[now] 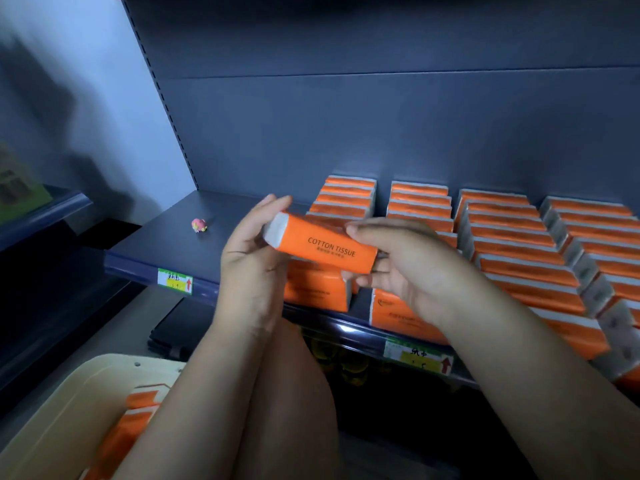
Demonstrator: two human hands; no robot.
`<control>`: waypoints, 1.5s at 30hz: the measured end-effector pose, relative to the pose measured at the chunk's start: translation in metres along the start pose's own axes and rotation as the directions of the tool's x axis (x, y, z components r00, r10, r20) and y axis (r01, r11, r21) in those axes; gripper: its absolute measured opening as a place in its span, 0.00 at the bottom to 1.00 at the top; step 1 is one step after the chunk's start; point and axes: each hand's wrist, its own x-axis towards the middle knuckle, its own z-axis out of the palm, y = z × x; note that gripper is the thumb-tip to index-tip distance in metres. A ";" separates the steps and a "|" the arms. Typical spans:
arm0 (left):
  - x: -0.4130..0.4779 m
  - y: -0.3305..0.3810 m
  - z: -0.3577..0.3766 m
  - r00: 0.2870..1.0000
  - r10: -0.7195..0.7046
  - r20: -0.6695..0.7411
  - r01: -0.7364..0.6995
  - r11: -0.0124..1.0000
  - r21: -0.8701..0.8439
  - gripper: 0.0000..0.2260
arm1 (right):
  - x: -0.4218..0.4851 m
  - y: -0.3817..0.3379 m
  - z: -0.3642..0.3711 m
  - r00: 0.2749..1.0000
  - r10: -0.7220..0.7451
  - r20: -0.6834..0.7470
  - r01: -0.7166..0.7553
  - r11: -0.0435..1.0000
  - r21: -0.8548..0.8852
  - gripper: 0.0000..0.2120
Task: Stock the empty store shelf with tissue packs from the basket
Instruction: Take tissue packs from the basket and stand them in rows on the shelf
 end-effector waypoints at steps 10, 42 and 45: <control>0.065 0.023 0.089 0.917 -0.320 -0.240 0.365 0.914 0.178 0.10 | 0.010 -0.018 -0.047 0.961 -0.201 -0.188 0.220 0.972 0.082 0.37; 0.206 -0.048 0.055 0.880 -0.437 0.185 0.317 0.831 0.458 0.15 | 0.199 -0.045 -0.040 0.791 -0.458 -0.405 0.151 0.788 -0.597 0.15; 0.206 -0.049 0.053 0.880 -0.447 0.157 0.317 0.802 0.506 0.14 | 0.199 -0.041 -0.039 0.828 -0.422 -0.369 0.143 0.796 -0.589 0.19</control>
